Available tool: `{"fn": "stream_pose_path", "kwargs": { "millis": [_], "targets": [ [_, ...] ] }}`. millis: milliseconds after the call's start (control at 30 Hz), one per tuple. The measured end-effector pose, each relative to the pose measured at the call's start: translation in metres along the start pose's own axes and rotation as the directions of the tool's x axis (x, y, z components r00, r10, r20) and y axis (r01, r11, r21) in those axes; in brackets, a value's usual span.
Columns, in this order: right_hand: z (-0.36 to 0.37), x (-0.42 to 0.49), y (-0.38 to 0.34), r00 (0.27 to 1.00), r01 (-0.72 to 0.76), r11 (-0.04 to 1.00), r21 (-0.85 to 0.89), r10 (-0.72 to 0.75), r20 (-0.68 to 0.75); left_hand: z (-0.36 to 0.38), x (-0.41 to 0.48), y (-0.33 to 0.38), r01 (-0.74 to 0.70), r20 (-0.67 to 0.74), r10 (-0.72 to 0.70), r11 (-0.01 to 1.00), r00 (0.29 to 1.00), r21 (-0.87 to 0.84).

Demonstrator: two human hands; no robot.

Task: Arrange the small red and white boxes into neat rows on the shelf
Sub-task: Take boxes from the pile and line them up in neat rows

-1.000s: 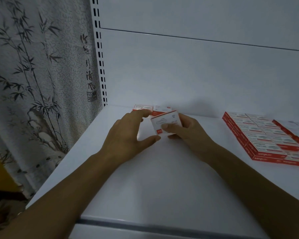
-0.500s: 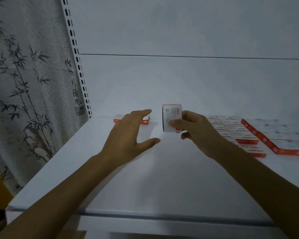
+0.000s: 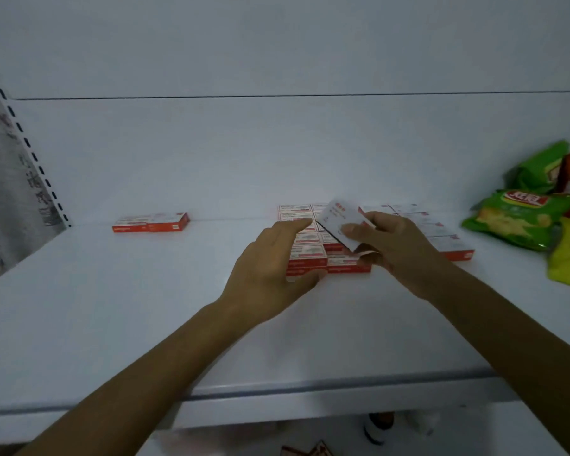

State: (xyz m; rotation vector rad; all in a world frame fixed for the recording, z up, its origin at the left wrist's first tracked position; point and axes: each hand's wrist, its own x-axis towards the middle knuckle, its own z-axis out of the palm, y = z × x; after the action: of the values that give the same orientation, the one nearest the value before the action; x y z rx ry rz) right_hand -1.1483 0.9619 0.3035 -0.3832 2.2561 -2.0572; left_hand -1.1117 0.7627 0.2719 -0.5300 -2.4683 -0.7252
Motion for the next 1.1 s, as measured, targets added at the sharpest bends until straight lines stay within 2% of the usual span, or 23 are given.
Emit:
{"fn": "stream_pose_path", "kwargs": {
  "millis": [167, 267, 400, 500, 733, 933, 1033, 1100],
  "targets": [
    [-0.04, 0.005, 0.01, 0.994, 0.023, 0.997, -0.069, -0.03, -0.106, 0.026, 0.011, 0.018, 0.026, -0.042, -0.024, 0.999, 0.999, 0.038],
    [-0.05, 0.009, 0.015, 0.996, 0.03, 0.996, -0.083, -0.037, -0.075, 0.039, 0.014, 0.023, 0.049, -0.068, -0.043, 0.995, 0.997, 0.084],
    [-0.051, 0.008, 0.027, 0.997, 0.059, 0.997, -0.057, -0.057, 0.044, 0.047, 0.01, 0.02, -0.031, -0.07, 0.042, 0.987, 0.997, 0.157],
    [-0.047, 0.007, 0.034, 0.991, 0.108, 0.994, -0.031, -0.105, 0.084, 0.048, 0.01, 0.017, -0.029, -0.077, 0.043, 0.985, 0.996, 0.171],
    [-0.045, 0.008, 0.034, 0.982, 0.162, 0.987, 0.005, -0.162, 0.095, 0.048, 0.011, 0.019, -0.031, -0.081, 0.048, 0.979, 0.996, 0.203],
    [-0.065, -0.003, 0.024, 0.985, 0.152, 0.988, -0.019, -0.15, 0.081, 0.048, 0.017, 0.032, -0.06, -0.014, 0.066, 0.962, 0.998, 0.266],
    [-0.093, -0.012, 0.019, 0.989, 0.126, 0.992, -0.003, -0.126, 0.073, 0.057, 0.026, 0.051, -0.071, 0.008, 0.071, 0.972, 0.997, 0.225],
    [-0.111, -0.021, 0.022, 0.991, 0.119, 0.99, -0.072, -0.114, 0.069, 0.069, 0.03, 0.067, -0.089, 0.022, 0.087, 0.979, 0.996, 0.184]
  ]
}}
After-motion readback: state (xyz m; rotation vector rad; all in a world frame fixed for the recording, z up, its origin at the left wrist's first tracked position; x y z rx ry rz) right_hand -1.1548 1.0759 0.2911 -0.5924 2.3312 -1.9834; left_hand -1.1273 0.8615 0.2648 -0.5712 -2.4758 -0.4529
